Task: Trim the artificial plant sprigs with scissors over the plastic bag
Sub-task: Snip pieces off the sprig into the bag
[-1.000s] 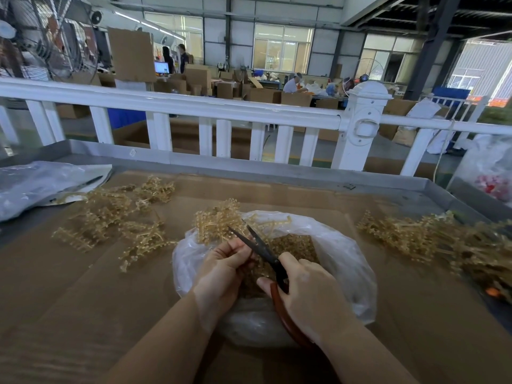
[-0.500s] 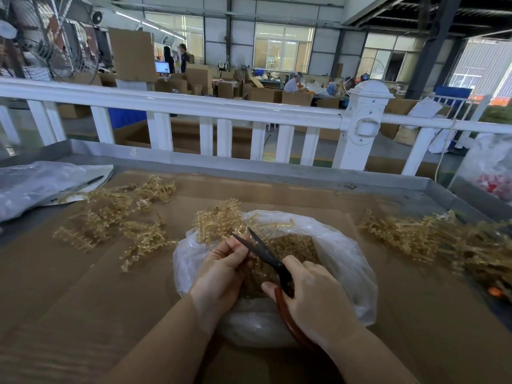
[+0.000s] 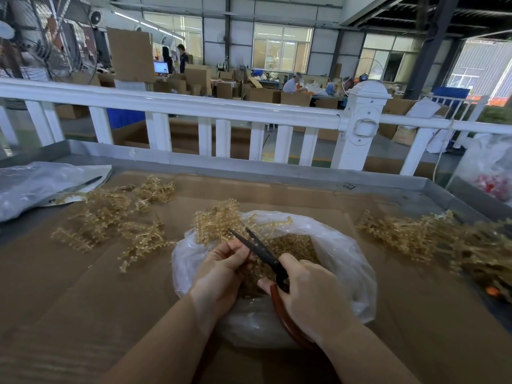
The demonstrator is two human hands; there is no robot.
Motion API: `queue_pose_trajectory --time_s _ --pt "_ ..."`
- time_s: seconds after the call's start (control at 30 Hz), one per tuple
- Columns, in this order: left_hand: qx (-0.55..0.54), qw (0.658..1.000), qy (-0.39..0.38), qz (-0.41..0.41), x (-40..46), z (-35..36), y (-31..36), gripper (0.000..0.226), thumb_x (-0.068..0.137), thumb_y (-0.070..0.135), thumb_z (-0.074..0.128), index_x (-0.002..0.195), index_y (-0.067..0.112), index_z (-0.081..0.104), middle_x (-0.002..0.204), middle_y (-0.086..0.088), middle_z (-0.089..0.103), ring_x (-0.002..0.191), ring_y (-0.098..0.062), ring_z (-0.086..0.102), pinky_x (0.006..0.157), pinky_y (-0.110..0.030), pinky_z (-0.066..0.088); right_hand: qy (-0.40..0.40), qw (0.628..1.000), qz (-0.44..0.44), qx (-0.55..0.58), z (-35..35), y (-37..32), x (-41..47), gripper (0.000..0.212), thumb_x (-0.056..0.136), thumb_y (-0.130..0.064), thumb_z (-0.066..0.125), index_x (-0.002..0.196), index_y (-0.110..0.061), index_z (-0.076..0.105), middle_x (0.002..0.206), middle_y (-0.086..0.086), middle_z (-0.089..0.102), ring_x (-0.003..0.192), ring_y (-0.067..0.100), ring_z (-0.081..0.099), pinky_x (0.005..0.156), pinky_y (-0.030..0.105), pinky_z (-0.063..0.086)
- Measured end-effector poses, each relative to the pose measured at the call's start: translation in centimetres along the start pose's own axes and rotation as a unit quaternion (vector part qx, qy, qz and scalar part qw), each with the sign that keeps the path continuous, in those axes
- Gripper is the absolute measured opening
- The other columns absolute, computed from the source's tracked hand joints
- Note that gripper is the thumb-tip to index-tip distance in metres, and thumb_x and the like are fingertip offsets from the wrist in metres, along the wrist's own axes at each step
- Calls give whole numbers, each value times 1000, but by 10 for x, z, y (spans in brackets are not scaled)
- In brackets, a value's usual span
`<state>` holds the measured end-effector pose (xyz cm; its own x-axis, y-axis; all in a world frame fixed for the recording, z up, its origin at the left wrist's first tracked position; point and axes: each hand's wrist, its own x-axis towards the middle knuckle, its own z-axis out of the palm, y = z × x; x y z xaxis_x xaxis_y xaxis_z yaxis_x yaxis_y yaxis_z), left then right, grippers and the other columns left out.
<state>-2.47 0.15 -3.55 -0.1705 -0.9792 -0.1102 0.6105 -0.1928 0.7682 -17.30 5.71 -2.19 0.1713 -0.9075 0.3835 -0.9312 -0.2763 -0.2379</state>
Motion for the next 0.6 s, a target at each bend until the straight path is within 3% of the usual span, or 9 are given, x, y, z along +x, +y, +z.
queue_pose_trajectory --time_s 0.13,0.27,0.4,0.6 --pt "-6 1000 -5 0 1 -1 -1 13 70 0 58 61 9 63 59 -6 61 50 -9 59 51 -18 52 -6 1000 0 -5 1 0 0 32 87 -66 42 88 -34 37 75 -13 50 73 7 55 63 16 38" --pt "-3 1000 -11 -5 2 -1 -1 5 69 1 58 72 5 59 59 -6 61 50 -9 59 52 -17 52 -13 1000 4 9 2 1 -1 33 87 -66 41 88 -33 38 73 -12 51 71 6 56 60 15 34" --pt "-12 1000 -7 -17 2 -2 -1 8 74 -2 58 81 1 58 68 -9 62 52 -11 58 54 -18 53 -18 1000 7 20 2 1 0 33 88 -64 42 84 -31 38 66 -12 46 70 9 58 59 19 35" --pt "-2 1000 1 -13 3 -2 -1 12 83 -7 53 77 3 58 64 -6 63 51 -9 58 52 -17 52 -28 999 10 34 2 2 2 33 89 -62 43 82 -31 38 66 -12 48 71 12 60 61 22 41"
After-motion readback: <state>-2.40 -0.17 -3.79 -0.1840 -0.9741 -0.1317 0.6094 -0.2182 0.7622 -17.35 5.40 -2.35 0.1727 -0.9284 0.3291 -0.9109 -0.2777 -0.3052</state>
